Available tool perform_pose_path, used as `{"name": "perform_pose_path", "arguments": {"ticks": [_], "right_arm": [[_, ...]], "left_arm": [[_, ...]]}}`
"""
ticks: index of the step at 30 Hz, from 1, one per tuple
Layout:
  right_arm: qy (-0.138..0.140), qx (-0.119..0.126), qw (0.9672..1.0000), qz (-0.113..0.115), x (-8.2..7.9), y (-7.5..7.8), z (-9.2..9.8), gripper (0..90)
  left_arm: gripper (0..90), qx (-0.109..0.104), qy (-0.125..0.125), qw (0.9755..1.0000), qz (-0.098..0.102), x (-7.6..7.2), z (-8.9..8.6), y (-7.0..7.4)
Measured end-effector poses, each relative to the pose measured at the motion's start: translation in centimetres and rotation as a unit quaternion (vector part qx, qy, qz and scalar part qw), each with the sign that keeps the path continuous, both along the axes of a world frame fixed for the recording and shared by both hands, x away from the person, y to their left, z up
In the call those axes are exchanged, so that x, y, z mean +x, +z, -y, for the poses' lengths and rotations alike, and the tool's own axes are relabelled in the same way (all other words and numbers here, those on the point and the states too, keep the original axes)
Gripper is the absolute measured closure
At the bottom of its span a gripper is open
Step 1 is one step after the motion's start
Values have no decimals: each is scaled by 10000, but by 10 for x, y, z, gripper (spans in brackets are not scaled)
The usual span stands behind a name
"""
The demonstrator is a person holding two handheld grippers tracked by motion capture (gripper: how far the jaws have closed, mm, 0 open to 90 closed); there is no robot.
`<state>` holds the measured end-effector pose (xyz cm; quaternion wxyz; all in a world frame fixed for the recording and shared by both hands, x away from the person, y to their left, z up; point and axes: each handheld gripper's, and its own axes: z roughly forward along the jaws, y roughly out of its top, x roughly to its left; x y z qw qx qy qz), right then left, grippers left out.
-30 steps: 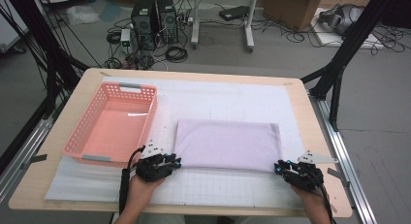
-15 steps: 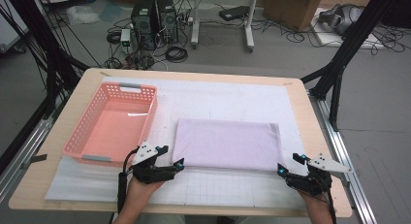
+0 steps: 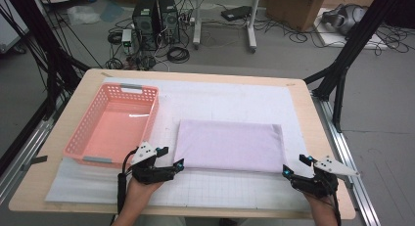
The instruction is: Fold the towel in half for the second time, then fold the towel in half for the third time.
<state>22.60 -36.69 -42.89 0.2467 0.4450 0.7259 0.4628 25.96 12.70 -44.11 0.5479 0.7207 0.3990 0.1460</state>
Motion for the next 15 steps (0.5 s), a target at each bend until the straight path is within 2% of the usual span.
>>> {"name": "perform_pose_path", "arguments": {"ticks": [5,15], "right_arm": [[-41,-5,10000,-20,1,0,1,217],[-63,17,10000,-10,1,0,2,218]], "left_arm": [[235,21,-11,10000,-1,1,0,-1],[237,-17,-6,9999,-139,4,-1,-4]]}}
